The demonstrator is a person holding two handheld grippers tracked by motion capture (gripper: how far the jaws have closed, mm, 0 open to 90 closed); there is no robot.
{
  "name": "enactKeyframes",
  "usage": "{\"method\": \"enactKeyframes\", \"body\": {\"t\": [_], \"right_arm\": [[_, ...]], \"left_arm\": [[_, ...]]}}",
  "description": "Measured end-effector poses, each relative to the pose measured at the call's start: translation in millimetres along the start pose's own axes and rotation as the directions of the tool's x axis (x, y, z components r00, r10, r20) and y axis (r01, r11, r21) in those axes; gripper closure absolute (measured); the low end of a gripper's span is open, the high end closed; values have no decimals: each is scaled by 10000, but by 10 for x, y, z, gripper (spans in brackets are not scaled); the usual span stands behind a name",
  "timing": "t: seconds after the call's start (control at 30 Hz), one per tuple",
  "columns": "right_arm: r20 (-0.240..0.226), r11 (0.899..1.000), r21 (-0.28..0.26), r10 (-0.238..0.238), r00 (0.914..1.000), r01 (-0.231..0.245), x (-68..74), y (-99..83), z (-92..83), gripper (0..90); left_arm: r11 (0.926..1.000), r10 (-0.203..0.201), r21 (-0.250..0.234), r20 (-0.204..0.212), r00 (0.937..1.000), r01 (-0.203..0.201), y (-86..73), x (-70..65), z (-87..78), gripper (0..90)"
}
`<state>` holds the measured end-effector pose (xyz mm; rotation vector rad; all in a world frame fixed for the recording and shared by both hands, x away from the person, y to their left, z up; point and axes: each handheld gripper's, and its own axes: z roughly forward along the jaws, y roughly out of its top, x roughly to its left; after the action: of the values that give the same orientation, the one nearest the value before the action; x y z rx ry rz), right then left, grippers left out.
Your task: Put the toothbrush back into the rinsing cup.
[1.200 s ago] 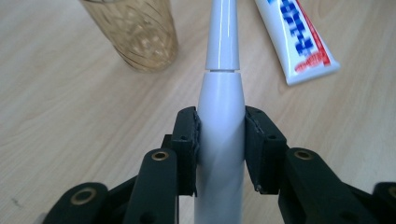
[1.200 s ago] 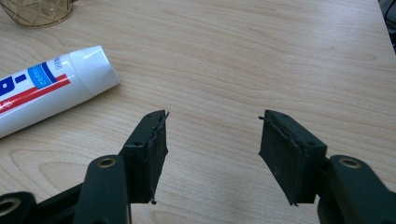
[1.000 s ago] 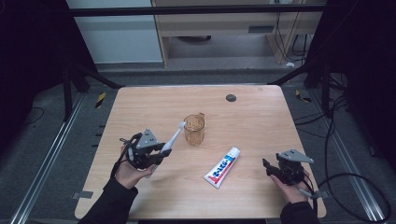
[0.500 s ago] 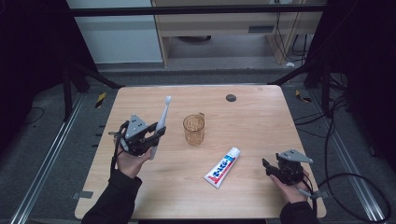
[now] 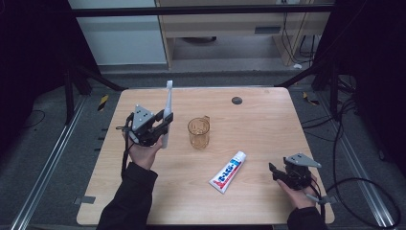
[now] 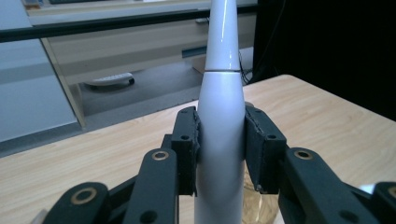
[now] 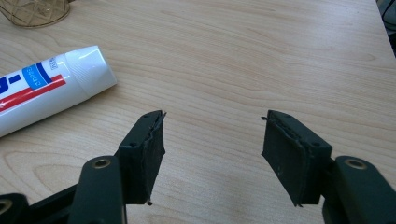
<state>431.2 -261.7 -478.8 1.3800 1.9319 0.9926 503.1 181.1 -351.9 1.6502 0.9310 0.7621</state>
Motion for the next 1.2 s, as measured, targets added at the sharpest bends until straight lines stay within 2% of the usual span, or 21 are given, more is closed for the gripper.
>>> {"method": "enactKeyframes", "body": {"t": [0.33, 0.5, 0.77, 1.2], "right_arm": [[-27, 10000, 14, -12, 10000, 12, -6, -3, 9, 383], [-64, 10000, 45, 49, 10000, -49, -6, -7, 14, 383], [-116, 10000, 67, 51, 9999, -51, -13, -11, 20, 384], [-208, 9999, 80, 95, 9997, -93, -8, -13, 25, 384]], "left_arm": [[9984, -351, -459, -210, 9992, 341, 48, -11, 183, 667], [9950, -685, -744, -236, 9974, 666, 54, -11, 335, 667], [9891, -939, -1166, -253, 9953, 903, 77, -56, 512, 667], [9826, -1030, -1570, -131, 9946, 997, 150, -166, 646, 667]]}}
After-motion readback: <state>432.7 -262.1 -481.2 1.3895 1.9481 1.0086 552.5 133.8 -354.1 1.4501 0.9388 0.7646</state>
